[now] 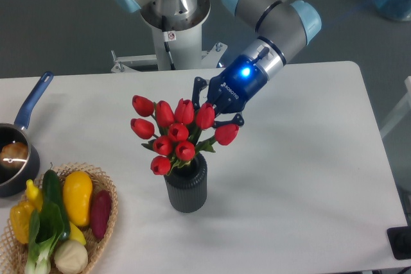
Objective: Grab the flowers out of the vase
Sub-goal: 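Lift the tulip bouquet up out of the grey vase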
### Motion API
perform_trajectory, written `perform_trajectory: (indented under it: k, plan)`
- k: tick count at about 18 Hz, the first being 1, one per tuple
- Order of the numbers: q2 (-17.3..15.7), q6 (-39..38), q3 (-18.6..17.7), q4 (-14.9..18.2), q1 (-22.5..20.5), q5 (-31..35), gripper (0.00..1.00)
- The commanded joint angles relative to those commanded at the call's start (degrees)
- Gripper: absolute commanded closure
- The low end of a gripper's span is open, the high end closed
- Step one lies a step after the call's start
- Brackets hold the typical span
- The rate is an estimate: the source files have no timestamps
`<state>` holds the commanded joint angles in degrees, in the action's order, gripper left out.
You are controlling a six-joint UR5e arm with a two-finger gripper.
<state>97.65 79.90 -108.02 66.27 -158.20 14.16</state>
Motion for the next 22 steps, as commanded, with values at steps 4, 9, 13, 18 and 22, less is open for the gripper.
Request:
perform_trajectory:
  k: [4, 9, 13, 18, 22]
  plan:
    - [-0.18, -3.16, 2.02, -0.09, 0.09, -1.94, 1.00]
    - [-0.53, -6.07, 3.69, -0.18, 0.17, -2.64, 1.00]
    - [-0.62, -6.33, 4.13, -0.18, 0.09, -3.78, 1.00]
    - [-1.32, -9.49, 5.71, -0.18, 0.09, -5.01, 1.00]
    - [-2.11, -9.85, 6.15, -0.18, 0.00, -6.86, 1.00]
